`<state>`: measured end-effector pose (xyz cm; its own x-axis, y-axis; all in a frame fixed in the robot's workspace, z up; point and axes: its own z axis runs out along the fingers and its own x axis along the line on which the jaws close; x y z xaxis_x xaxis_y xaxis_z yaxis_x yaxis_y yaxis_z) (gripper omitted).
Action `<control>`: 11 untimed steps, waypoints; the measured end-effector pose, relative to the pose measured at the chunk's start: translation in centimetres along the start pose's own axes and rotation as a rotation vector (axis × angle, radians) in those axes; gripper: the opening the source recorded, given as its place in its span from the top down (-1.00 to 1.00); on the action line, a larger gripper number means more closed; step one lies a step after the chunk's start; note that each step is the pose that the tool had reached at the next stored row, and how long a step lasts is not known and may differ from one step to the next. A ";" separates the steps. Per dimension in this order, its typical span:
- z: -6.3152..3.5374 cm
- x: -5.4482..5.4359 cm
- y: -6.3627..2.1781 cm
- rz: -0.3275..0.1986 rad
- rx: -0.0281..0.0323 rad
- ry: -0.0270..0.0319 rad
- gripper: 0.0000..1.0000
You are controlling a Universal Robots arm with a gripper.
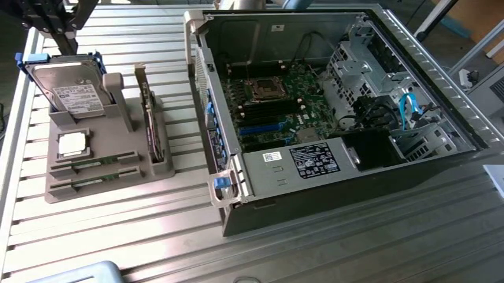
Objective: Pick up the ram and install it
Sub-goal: 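Reach for the ram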
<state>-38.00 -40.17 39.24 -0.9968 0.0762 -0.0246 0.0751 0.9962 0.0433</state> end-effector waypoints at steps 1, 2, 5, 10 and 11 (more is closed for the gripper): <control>0.00 0.0 -0.18 0.000 0.0012 -0.0001 0.79; -0.01 0.0 -0.30 0.000 0.0021 -0.0001 0.79; -0.02 -0.1 -0.70 0.000 0.0049 -0.0004 0.79; -0.06 -0.1 -1.53 0.000 0.0099 -0.0007 0.79; -0.07 -0.1 -1.69 0.000 0.0107 -0.0006 0.79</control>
<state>-38.00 -41.86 39.25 -0.9968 0.0761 -0.0252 0.0752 0.9966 0.0326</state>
